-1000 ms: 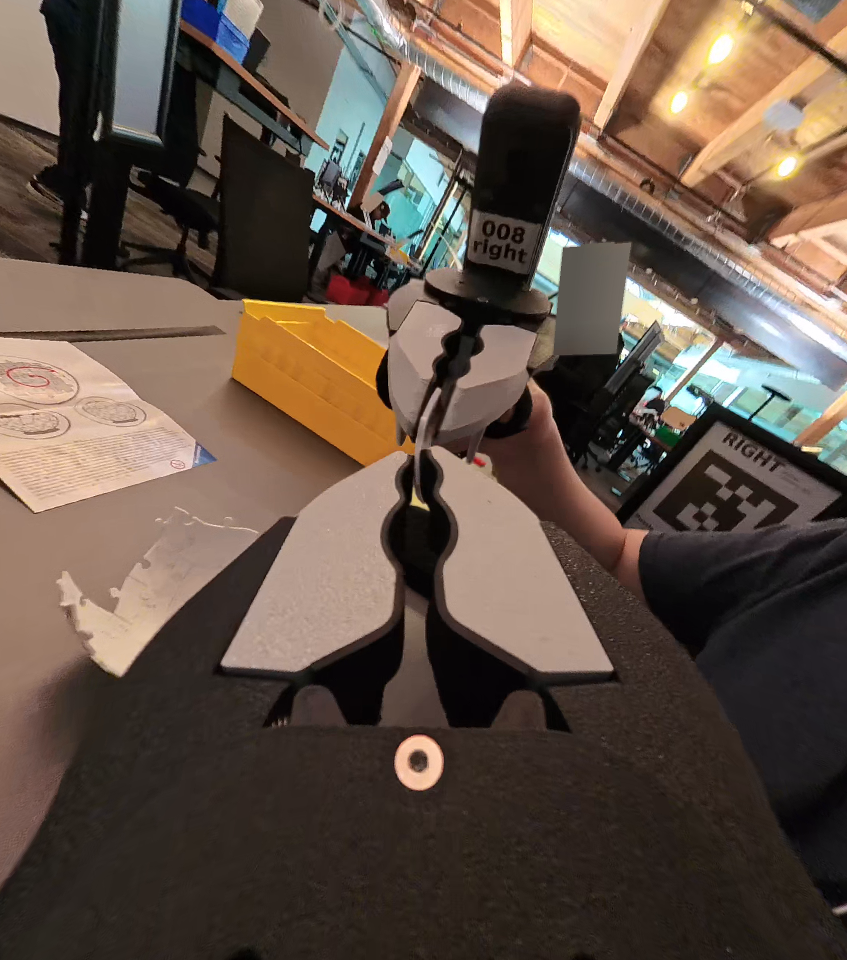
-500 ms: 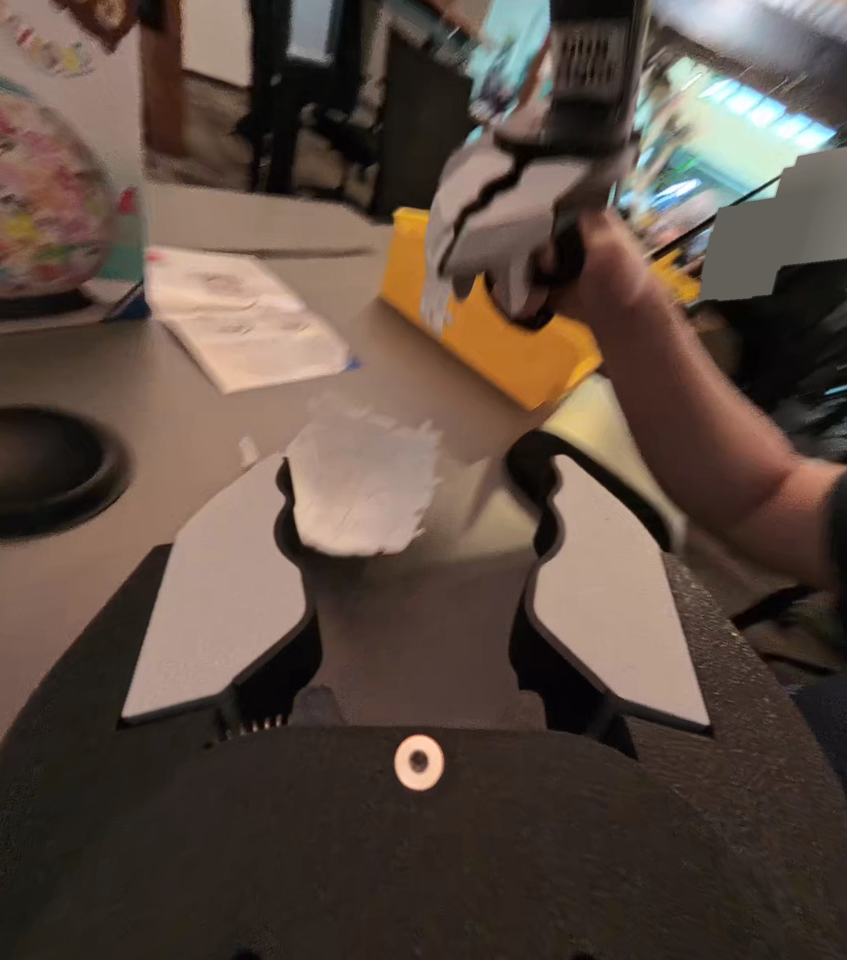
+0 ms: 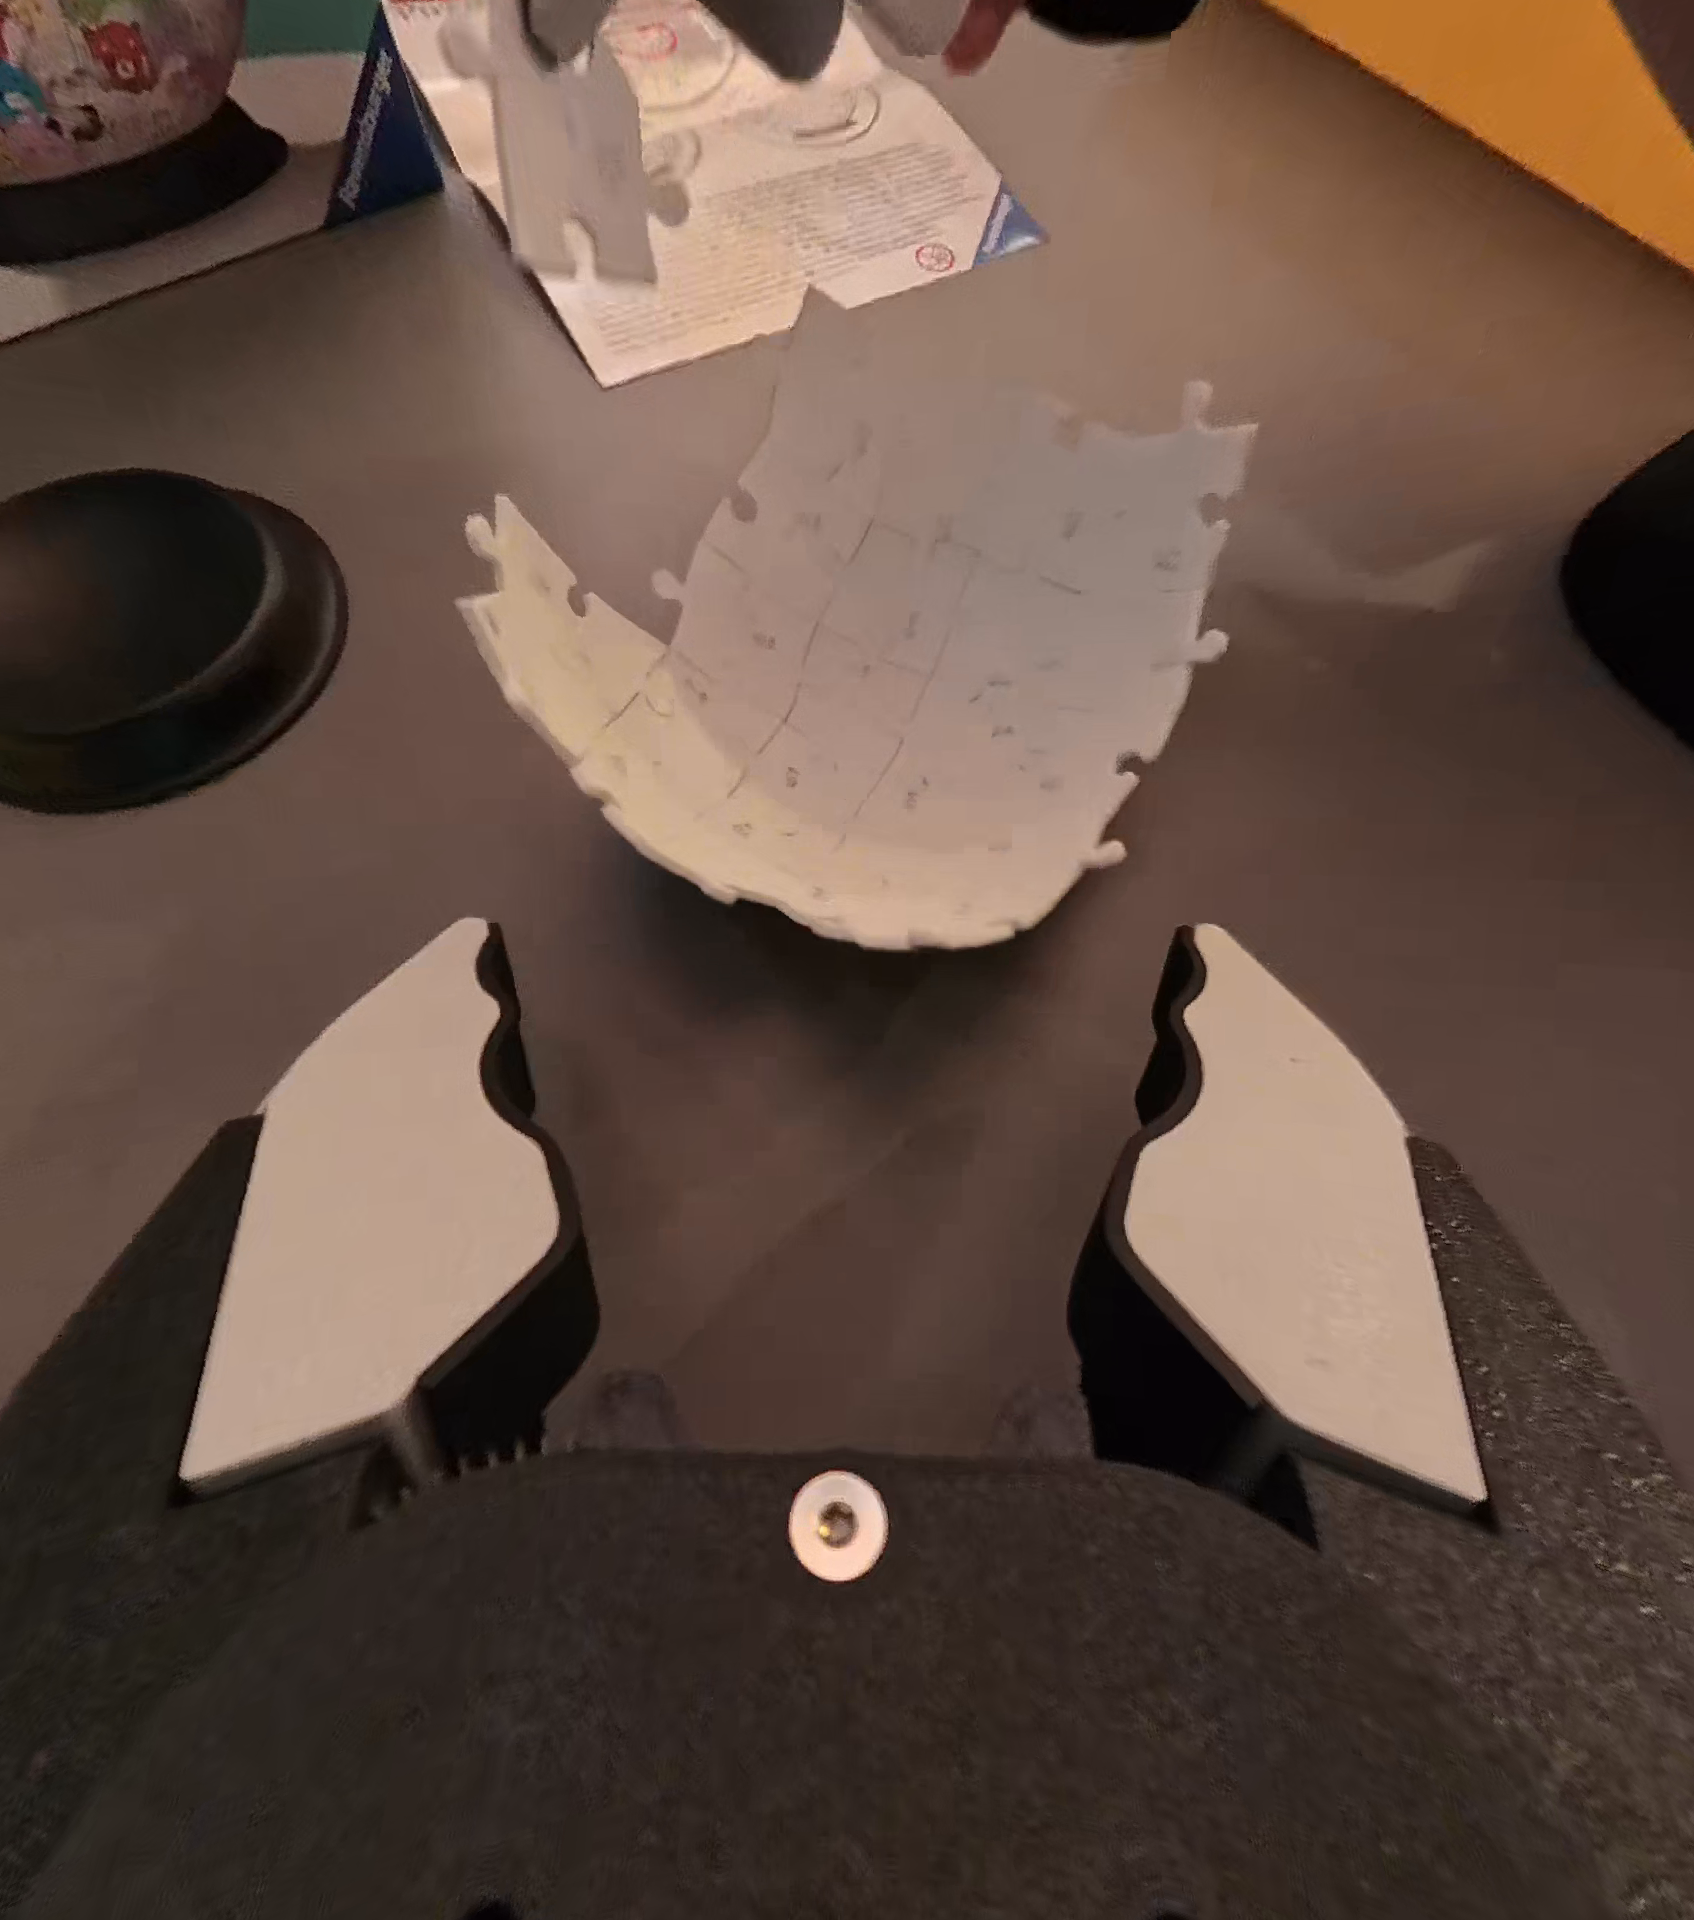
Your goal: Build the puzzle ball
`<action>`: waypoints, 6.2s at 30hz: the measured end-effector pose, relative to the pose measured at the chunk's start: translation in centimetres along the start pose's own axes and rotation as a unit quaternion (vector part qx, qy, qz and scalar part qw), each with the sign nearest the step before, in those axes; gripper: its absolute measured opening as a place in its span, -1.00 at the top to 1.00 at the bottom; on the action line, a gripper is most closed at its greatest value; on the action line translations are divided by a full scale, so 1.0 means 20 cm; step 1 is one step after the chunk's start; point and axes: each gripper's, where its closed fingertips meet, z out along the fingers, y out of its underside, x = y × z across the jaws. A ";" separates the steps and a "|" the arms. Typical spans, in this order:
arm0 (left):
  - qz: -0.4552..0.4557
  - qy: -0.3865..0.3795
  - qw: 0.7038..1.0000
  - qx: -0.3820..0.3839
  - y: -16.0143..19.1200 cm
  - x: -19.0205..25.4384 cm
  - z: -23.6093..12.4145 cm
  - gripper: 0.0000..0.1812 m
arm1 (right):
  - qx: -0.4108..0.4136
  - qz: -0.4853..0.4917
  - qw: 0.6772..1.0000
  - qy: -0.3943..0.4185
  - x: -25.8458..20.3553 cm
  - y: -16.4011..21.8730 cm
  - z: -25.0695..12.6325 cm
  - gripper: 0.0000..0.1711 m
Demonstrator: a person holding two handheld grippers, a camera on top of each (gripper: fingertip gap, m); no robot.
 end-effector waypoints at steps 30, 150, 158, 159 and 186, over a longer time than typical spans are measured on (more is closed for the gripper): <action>0.084 0.125 0.988 0.043 -0.13 -0.02 0.06 -0.35 | -0.203 0.036 0.973 -0.103 0.02 0.23 0.08 0.97; 0.008 0.099 0.992 0.077 -0.31 -0.10 0.22 -0.15 | -0.246 -0.018 0.964 -0.098 0.15 0.36 0.18 0.89; 0.003 0.108 0.991 0.079 -0.31 -0.09 0.22 -0.09 | -0.240 -0.023 0.967 -0.083 0.17 0.36 0.16 0.86; 0.002 0.108 0.991 0.079 -0.32 -0.09 0.22 -0.09 | -0.240 -0.020 0.967 -0.082 0.18 0.35 0.16 0.86; -0.007 0.113 0.990 0.083 -0.33 -0.11 0.21 -0.05 | -0.232 -0.056 0.971 0.009 0.28 0.30 0.14 0.66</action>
